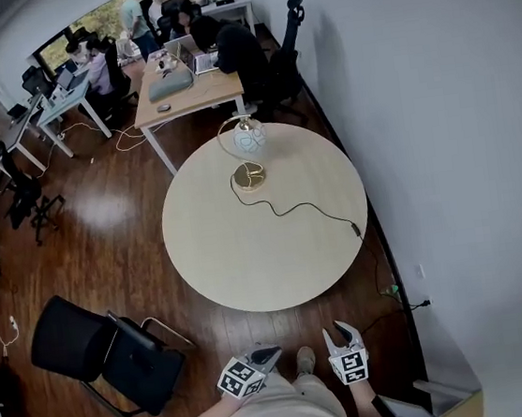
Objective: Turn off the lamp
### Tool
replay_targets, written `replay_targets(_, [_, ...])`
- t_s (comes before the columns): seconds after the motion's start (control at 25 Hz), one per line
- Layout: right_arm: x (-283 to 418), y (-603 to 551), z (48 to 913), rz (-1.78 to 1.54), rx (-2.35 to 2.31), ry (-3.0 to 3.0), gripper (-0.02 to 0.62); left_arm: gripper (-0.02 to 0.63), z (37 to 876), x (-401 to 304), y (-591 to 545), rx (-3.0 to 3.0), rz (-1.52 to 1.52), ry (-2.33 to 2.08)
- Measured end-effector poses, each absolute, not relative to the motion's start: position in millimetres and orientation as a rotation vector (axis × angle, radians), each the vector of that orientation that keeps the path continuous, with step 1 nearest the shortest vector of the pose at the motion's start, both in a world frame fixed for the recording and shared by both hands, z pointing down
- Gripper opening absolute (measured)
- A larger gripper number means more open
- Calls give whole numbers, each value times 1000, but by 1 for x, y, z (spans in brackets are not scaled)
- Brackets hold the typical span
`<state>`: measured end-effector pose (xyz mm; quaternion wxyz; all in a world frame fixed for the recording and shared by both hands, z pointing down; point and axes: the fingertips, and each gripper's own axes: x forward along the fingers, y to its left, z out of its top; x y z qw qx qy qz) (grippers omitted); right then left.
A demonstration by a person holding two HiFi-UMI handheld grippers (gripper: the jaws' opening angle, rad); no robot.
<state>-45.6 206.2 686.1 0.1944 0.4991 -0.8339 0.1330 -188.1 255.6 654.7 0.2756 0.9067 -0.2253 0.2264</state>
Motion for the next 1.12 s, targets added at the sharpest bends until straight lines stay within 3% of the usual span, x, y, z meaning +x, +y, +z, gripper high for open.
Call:
replay_targets(0.48, [-98,193,619,453,1670,-2326,127,-20,589,-267,203,2607,417,-578])
replay_targets(0.88, [-166,218,647,416,1646,-2150,127,-21,606,-368,221,2550,398,-619])
replay_targets(1.12, [-194,190,612,362,1654,-2158,129,-20,607,-403,210,2535,383,-644])
